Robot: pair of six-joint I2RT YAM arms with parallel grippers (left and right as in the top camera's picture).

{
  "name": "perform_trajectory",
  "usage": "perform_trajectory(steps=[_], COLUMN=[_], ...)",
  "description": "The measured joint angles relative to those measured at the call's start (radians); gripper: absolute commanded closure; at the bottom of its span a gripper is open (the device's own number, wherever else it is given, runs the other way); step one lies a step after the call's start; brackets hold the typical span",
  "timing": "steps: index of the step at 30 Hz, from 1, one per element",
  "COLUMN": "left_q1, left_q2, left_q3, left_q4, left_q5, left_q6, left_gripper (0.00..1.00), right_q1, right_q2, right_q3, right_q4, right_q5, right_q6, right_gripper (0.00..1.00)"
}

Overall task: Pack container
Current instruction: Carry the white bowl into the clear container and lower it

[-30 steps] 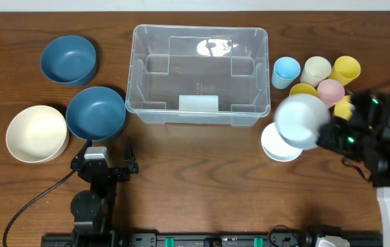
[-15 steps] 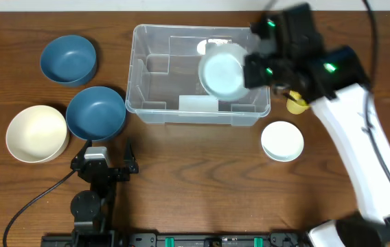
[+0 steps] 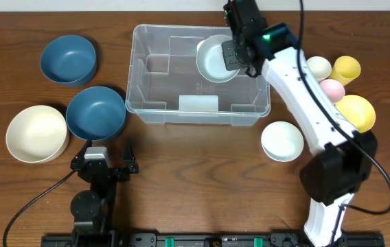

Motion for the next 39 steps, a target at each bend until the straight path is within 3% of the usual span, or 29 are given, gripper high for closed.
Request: perform_trajectory(steps=[38, 39], left_q1=[0.0, 0.0], left_q2=[0.0, 0.0], left_q3=[0.0, 0.0], left_q4=[0.0, 0.0], left_q5=[0.0, 0.0], left_q6=[0.0, 0.0], left_gripper=[0.02, 0.02], right_q1=[-0.082, -0.083], right_q2=[0.295, 0.295], right_q3=[0.006, 0.006], right_q4=[0.214, 0.218], right_q5=[0.108, 0.108], right_q6=[-0.056, -0.058], right_gripper=[0.99, 0.88])
